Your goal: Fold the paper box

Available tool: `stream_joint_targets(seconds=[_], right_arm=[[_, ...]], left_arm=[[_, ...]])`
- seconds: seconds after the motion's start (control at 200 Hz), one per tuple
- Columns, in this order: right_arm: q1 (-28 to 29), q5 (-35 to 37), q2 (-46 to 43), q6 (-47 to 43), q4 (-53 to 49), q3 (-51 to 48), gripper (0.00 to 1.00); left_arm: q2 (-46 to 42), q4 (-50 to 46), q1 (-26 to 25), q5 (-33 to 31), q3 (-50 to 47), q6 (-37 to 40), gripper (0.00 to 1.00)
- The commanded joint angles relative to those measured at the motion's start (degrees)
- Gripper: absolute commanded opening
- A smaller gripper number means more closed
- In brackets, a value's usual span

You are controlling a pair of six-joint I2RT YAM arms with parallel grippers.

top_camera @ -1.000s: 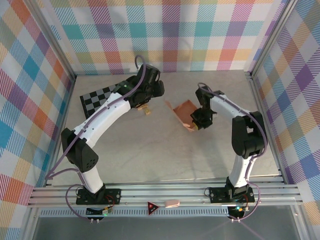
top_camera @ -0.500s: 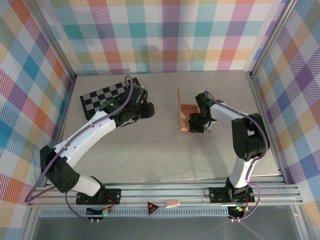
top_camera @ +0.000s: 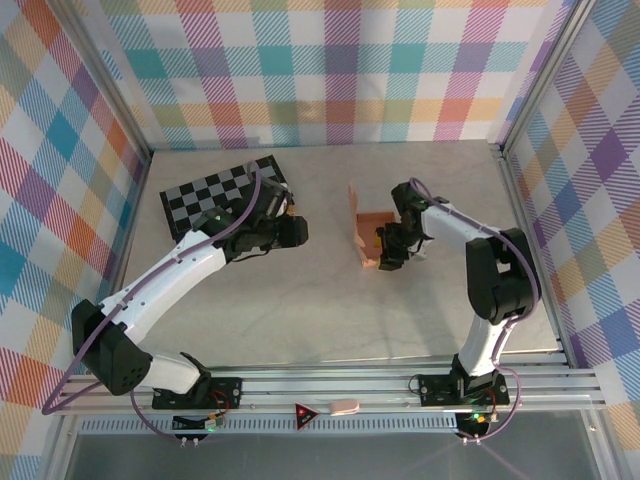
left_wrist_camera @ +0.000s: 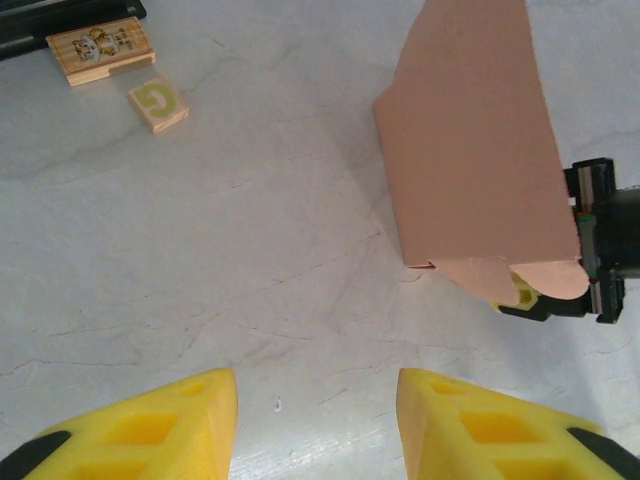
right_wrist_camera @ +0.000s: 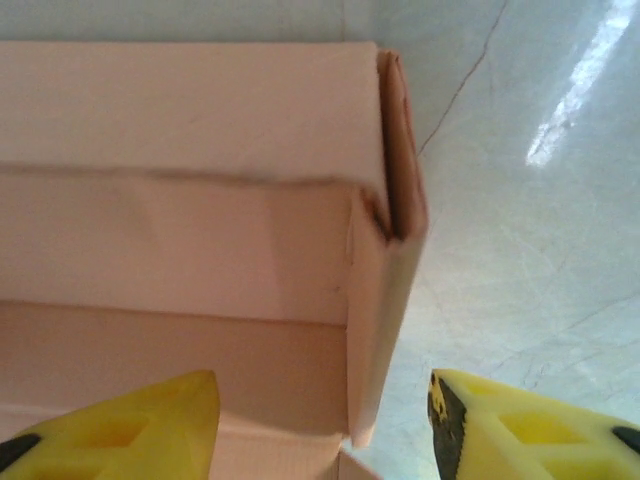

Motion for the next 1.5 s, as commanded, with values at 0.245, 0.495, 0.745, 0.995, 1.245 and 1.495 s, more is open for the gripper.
stream_joint_targets(seconds=[0.245,0.495,0.745,0.995,1.245,1.495], right_arm=[[1.1,15.2,-5.7,-44.8,-13.6,23.9,0.68],[7.3,10.6,-1.8,-66.9,-26.1,36.3,0.63],[10.8,9.2,2.5,-70.9,-25.8,38.2,0.58],[11.3,10.2,8.5,-72.1,-25.6,43.0,0.48],[11.3,11.1,12.2,-70.7,-25.4,45.4,0.32],[11.3,12.2,12.7,-65.3,-23.6,46.5,0.17]], left_arm=[[-2.2,4.9,0.3,5.4,-0.1,1.4,0.46],[-13.0,17.5,0.4,16.0,-6.8,2.6,0.46],[-25.3,23.4,0.4,8.8,-16.2,3.1,0.47],[-24.4,21.8,0.3,8.5,-16.8,-0.5,0.47],[-24.2,19.1,0.3,8.3,-16.3,-0.4,0.47],[-23.9,17.8,0.3,8.6,-15.9,-0.4,0.47]])
